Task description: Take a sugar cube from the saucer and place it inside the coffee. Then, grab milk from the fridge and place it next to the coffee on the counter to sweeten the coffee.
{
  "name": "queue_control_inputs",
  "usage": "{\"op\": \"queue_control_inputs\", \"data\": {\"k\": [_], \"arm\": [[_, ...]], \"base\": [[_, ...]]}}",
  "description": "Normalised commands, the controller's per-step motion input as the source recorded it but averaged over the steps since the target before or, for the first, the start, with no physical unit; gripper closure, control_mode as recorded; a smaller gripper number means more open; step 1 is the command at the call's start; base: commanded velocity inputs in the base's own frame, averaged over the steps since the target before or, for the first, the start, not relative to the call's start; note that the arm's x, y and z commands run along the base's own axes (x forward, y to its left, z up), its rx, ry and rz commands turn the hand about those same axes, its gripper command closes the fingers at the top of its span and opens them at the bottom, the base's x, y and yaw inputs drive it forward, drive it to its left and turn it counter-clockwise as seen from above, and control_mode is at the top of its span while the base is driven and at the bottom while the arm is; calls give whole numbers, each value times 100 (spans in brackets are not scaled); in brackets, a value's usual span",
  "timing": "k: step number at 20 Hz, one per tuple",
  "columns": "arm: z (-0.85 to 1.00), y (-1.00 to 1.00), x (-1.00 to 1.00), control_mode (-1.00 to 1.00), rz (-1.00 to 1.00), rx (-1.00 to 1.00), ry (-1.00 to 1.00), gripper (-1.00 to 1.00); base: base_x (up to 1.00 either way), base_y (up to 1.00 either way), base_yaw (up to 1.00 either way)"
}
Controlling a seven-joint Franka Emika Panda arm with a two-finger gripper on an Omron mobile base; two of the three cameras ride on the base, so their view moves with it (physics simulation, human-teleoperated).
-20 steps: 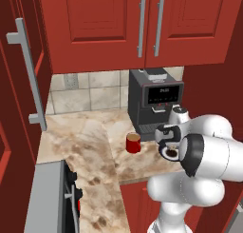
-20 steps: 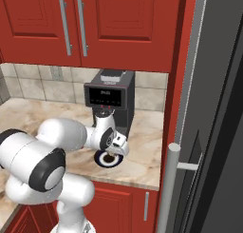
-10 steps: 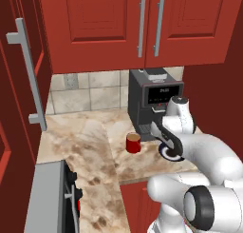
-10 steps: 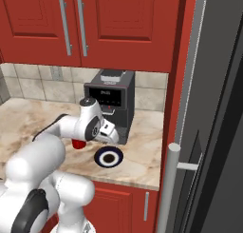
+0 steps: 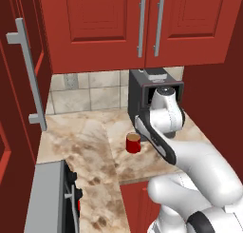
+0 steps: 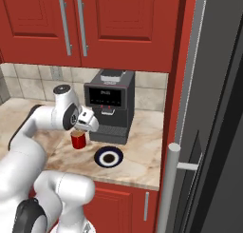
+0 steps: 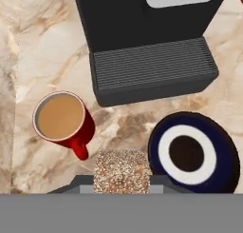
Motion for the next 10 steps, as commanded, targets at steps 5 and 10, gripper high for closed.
{"op": "queue_control_inputs", "data": {"k": [5, 10], "arm": [[-9, 47, 0, -100, 8, 0, 0, 100], [-23, 44, 5, -100, 6, 0, 0, 100]], "base": [[0, 0, 0], [0, 0, 0]]}}
